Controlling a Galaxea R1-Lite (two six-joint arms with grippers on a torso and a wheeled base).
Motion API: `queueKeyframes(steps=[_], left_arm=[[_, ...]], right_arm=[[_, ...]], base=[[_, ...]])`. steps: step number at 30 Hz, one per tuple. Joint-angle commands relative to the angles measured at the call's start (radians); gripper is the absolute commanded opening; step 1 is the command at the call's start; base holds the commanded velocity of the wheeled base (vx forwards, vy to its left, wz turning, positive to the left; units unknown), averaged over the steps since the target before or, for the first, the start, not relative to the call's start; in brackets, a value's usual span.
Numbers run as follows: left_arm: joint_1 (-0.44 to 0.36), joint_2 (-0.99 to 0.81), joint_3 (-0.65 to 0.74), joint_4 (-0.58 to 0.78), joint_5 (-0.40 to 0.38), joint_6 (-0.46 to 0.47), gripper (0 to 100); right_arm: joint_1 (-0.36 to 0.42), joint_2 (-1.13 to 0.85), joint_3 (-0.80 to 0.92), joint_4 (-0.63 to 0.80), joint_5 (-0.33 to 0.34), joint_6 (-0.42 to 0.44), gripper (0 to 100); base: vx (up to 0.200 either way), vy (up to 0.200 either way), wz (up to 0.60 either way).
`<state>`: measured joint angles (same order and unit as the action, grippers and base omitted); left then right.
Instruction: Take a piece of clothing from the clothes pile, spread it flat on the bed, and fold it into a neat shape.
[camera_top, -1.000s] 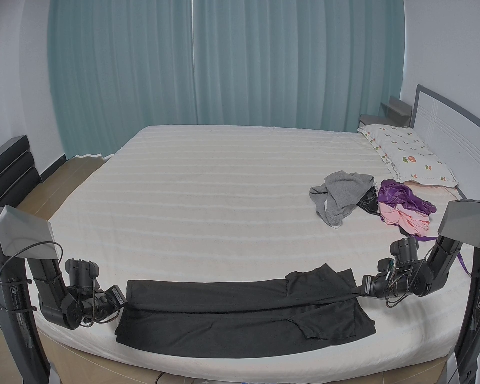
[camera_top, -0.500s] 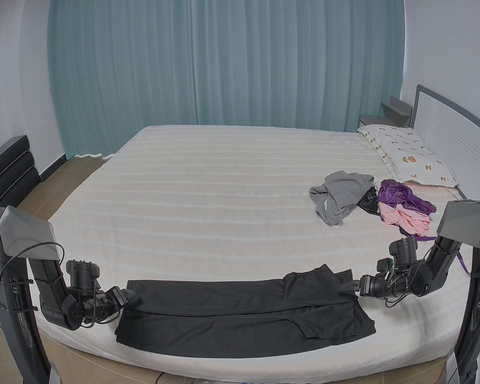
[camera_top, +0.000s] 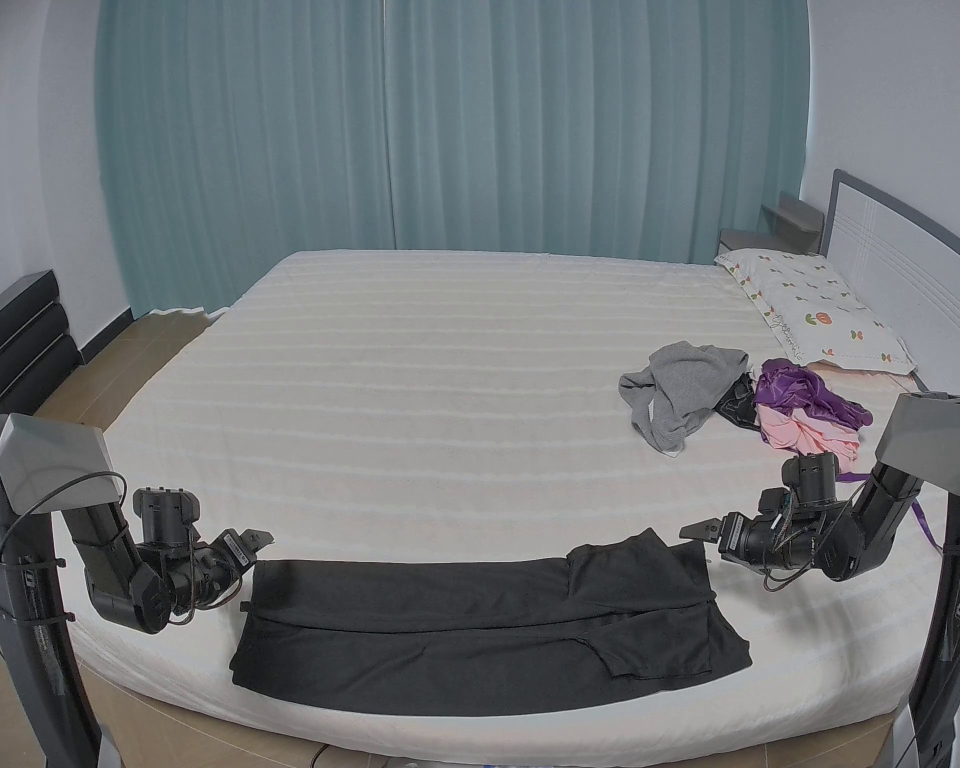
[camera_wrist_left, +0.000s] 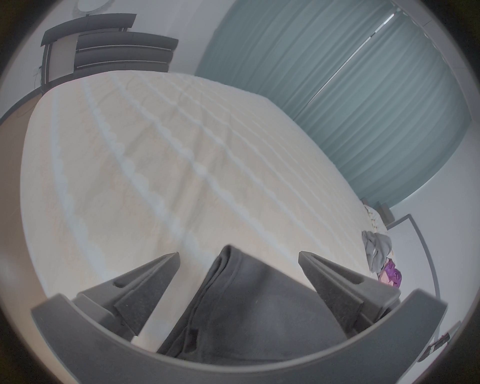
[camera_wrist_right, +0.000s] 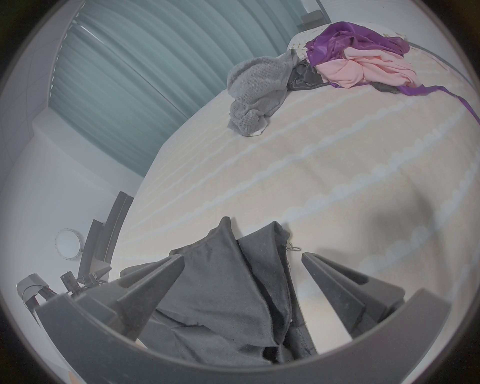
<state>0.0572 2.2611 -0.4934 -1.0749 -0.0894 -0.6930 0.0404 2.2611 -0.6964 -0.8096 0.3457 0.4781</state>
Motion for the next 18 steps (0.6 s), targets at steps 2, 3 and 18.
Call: queueKeyframes(steps=[2, 3, 18], left_arm=[[0.001, 0.055, -0.151, 0.044, 0.005, -0.003, 100], [0.0, 0.057, -0.169, 0.069, 0.003, -0.002, 100], [-0.017, 0.115, -0.172, 0.089, 0.01, 0.041, 100]], right_arm=[[0.001, 0.026, -0.018, -0.003, -0.001, 0.01, 100], [0.003, 0.028, -0.018, -0.003, -0.001, 0.011, 100], [0.003, 0.034, -0.018, -0.003, -0.001, 0.01, 100]], base=[[0.0, 0.0, 0.0], [0.0, 0.0, 0.0], [0.0, 0.0, 0.0]])
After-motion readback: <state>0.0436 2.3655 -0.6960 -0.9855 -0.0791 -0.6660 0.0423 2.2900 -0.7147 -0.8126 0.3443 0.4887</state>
